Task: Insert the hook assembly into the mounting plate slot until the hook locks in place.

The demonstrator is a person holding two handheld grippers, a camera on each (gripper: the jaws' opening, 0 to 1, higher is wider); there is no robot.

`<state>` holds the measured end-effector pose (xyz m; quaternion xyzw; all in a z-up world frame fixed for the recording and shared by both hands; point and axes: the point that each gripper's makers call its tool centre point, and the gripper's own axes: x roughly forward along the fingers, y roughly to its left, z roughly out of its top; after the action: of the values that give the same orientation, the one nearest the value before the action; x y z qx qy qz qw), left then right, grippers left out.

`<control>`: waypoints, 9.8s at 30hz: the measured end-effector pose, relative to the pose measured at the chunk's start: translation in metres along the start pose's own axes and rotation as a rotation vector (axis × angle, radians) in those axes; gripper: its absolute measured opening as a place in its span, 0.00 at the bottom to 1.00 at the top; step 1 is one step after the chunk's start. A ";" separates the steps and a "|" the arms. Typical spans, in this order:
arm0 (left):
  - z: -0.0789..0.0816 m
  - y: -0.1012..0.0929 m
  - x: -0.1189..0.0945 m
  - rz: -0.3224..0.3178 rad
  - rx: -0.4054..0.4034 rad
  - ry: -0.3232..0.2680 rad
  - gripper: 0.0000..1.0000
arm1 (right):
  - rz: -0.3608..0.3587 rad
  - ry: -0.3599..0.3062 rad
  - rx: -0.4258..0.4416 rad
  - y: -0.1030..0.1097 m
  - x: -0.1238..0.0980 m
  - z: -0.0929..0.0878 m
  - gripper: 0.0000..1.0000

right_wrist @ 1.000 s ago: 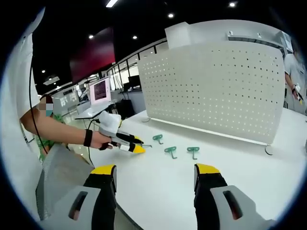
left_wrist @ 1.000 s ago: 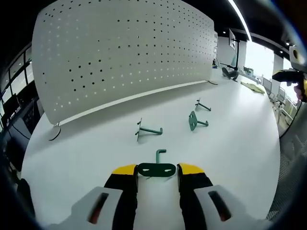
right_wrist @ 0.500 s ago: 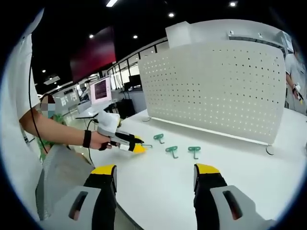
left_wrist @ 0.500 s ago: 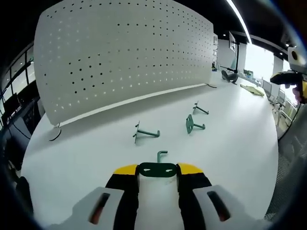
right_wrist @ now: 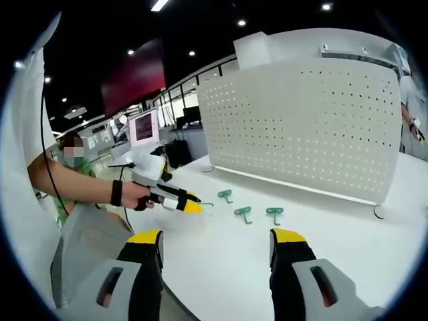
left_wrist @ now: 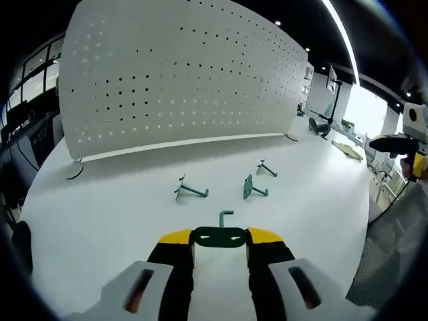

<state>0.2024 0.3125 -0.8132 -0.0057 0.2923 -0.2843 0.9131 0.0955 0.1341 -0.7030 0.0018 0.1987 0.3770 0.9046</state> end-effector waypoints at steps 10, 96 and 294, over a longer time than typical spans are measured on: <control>0.010 -0.022 -0.014 -0.034 -0.055 -0.041 0.31 | 0.027 -0.008 -0.012 0.006 0.001 0.001 0.63; 0.032 -0.184 -0.089 -0.503 -0.351 -0.010 0.31 | 0.317 0.012 -0.159 0.043 0.015 -0.004 0.17; 0.089 -0.131 -0.119 -0.301 0.160 -0.403 0.38 | -0.411 -0.199 0.010 -0.059 0.033 0.142 0.01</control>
<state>0.1032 0.2511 -0.6530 -0.0333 0.0771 -0.4323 0.8978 0.2083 0.1355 -0.5931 0.0030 0.1064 0.1819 0.9775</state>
